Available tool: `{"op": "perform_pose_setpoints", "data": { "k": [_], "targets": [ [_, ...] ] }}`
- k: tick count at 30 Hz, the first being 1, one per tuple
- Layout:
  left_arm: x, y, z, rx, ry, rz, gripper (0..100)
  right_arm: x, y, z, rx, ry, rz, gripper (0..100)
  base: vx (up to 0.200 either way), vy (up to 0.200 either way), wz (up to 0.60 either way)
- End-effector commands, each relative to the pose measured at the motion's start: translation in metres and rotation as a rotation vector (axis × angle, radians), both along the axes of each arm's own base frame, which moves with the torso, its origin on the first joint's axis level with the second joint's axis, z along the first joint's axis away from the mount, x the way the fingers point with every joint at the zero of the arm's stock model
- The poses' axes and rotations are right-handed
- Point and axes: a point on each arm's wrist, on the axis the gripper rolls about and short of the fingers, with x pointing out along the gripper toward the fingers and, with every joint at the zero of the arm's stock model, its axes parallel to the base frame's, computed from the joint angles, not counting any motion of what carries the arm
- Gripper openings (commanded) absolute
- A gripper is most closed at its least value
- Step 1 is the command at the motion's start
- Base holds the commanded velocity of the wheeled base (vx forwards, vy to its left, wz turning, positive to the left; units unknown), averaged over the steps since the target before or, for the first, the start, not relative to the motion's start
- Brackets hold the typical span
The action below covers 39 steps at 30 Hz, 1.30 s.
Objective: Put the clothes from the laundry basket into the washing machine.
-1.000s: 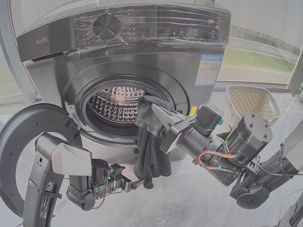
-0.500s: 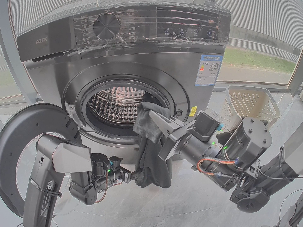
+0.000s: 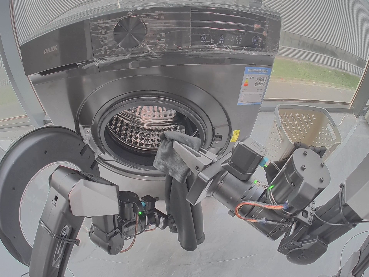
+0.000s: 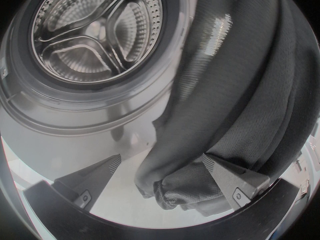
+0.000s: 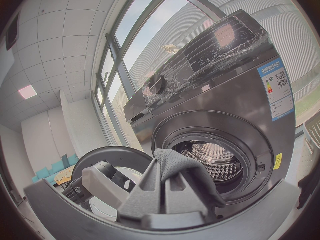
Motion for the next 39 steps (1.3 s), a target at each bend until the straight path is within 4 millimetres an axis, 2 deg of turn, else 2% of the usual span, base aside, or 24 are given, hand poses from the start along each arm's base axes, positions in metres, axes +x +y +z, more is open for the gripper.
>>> {"op": "perform_pose_setpoints", "data": {
  "k": [1,7,11,18,22,23,29,39],
  "targets": [
    [-0.006,-0.004,-0.002,0.000,0.016,-0.039,100,-0.001,-0.001,-0.001,-0.003,0.003,0.000,0,0.000,0.000,0.00],
    [-0.004,-0.007,-0.001,-0.020,0.009,-0.073,100,-0.002,-0.001,-0.006,-0.017,0.015,0.003,0,0.000,0.000,0.00],
    [0.008,-0.012,-0.005,-0.032,-0.023,-0.053,100,-0.004,-0.002,-0.005,-0.012,0.011,0.006,0,0.000,0.000,0.00],
    [0.024,0.000,-0.007,-0.022,-0.059,0.045,100,-0.004,-0.007,-0.009,-0.031,0.021,-0.004,0,0.000,0.000,0.00],
    [0.026,0.001,-0.006,-0.027,-0.064,0.052,100,-0.002,-0.013,-0.006,-0.028,0.015,-0.017,0,0.000,0.000,0.00],
    [0.027,0.003,-0.004,-0.030,-0.069,0.057,100,0.003,-0.024,-0.006,-0.038,0.018,-0.052,0,0.000,0.000,0.00],
    [0.027,0.003,-0.003,-0.029,-0.072,0.056,100,0.008,-0.041,-0.001,-0.037,0.014,-0.100,0,0.000,0.000,0.00],
    [0.029,0.004,-0.002,-0.033,-0.078,0.058,100,0.008,-0.039,-0.002,-0.037,0.012,-0.096,0,0.000,0.000,0.00]
  ]
}}
